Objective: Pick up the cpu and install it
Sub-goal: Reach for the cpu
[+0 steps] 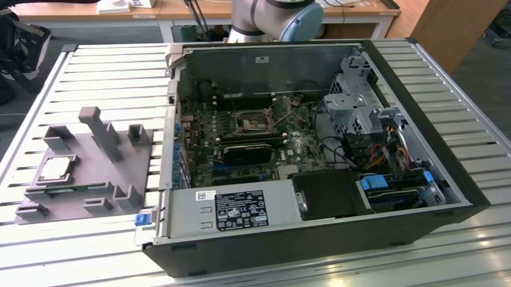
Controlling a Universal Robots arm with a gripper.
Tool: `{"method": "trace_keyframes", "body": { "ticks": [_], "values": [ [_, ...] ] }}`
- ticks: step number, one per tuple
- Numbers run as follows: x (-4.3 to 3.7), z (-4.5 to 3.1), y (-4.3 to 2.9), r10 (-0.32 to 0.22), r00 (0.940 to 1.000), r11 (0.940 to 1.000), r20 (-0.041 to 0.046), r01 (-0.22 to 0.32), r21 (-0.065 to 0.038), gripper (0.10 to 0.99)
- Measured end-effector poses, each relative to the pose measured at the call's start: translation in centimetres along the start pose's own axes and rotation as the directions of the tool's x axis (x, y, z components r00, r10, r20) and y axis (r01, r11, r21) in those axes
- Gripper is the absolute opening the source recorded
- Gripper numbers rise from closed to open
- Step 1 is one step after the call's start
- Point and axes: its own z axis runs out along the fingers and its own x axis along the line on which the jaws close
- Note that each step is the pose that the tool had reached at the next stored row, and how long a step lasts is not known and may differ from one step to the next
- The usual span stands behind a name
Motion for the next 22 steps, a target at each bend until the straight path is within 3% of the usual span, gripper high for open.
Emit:
{"method": "trace_keyframes", "body": {
  "ticks": [13,22],
  "values": [
    [0.93,0.03,-0.07,0.000,1.0000,1.0000,0.0000,0.000,0.000,0.106],
    [2.16,0.08,-0.17,0.000,1.0000,1.0000,-0.0001,0.000,0.000,0.106]
  ]
}}
